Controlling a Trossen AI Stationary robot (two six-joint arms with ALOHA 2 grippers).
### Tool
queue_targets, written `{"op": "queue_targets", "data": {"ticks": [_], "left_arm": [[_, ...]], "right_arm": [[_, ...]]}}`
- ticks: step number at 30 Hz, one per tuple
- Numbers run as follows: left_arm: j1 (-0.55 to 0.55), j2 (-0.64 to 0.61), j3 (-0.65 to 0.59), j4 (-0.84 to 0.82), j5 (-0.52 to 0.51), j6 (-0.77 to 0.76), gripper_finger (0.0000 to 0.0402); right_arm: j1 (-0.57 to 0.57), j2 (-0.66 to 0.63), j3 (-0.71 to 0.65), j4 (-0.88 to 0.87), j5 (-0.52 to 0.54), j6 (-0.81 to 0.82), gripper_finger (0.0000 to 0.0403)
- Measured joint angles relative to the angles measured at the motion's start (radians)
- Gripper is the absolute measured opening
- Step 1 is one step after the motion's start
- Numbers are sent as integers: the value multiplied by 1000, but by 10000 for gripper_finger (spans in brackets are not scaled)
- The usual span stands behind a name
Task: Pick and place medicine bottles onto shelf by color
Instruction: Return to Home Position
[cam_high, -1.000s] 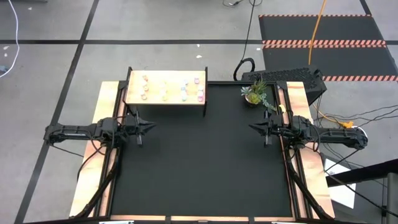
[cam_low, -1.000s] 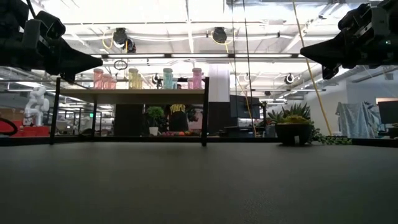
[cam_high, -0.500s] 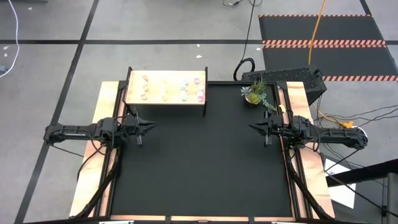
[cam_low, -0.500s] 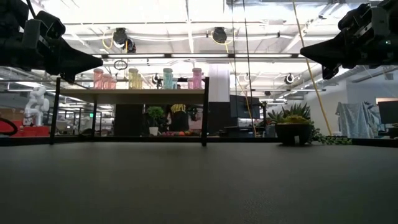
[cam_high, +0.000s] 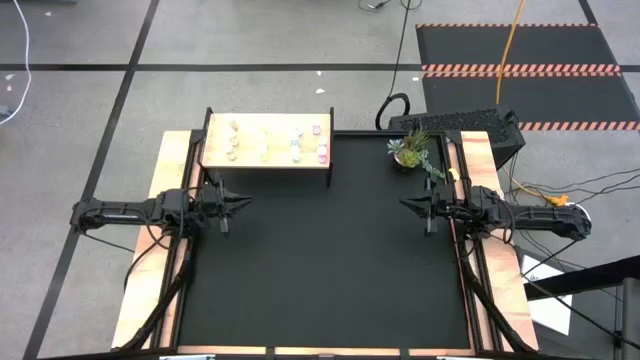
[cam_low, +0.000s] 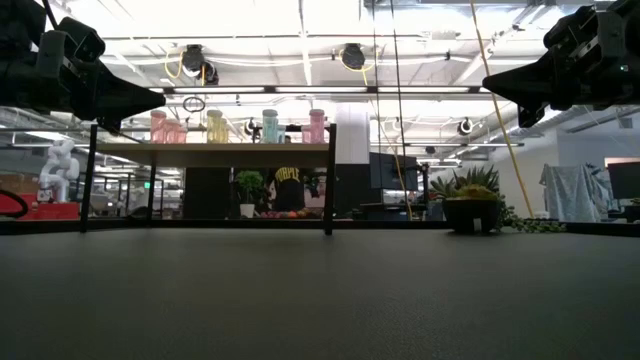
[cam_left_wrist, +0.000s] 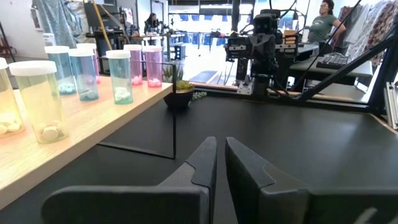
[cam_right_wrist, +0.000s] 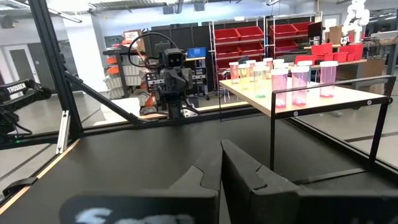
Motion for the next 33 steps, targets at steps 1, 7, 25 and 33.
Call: {"op": "queue_targets", "data": {"ticks": [1,7,25,33], "left_arm": [[0,0,0,0,0,0,37],[0,0,0,0,0,0,37],[0,0,0,1,0,0,37],[0,0,0,1,0,0,37]], "right_arm": [[0,0,0,0,0,0,0],[0,0,0,0,0,0,0],[108,1,0,4,-3,0,0],[163,24,0,1,-3,0,0]]}}
